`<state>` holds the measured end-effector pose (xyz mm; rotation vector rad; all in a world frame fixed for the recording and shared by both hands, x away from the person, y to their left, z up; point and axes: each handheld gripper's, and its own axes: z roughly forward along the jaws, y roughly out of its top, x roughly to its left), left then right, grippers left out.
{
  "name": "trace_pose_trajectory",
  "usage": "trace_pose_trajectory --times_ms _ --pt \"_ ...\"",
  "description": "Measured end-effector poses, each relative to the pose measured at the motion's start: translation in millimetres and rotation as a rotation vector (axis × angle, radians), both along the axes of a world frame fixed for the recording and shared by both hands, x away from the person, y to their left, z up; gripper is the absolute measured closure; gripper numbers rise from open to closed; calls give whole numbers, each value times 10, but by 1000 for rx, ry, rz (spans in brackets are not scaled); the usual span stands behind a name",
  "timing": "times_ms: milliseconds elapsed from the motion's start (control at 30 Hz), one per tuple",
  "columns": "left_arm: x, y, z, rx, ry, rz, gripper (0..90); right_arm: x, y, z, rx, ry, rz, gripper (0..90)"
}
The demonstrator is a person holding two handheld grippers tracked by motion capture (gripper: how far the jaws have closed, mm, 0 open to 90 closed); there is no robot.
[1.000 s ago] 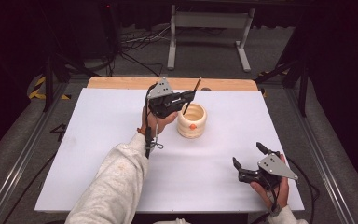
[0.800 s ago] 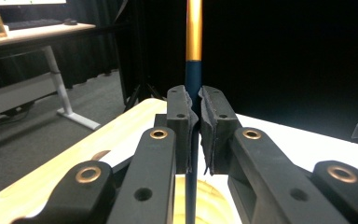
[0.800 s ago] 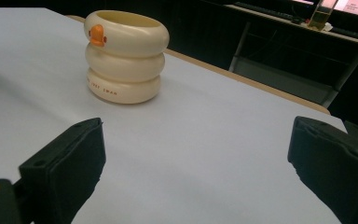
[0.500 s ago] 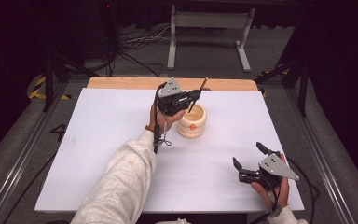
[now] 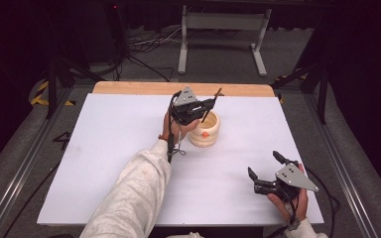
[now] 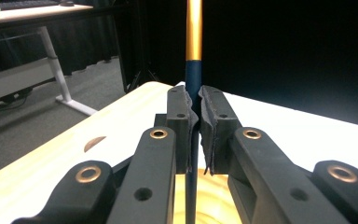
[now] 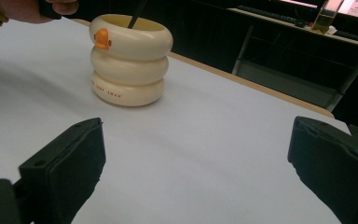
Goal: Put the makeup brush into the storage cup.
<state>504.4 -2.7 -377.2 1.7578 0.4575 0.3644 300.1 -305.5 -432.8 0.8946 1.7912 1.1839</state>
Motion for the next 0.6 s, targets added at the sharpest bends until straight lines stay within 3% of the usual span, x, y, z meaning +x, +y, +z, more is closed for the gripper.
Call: trace_pose_trajectory --times_ms 400,600 --pt "-20 23 -136 21 -2 -11 831 1 15 -4 -3 -1 7 44" --pt "-98 62 -189 31 -3 -26 831 4 9 -9 -2 1 6 45"
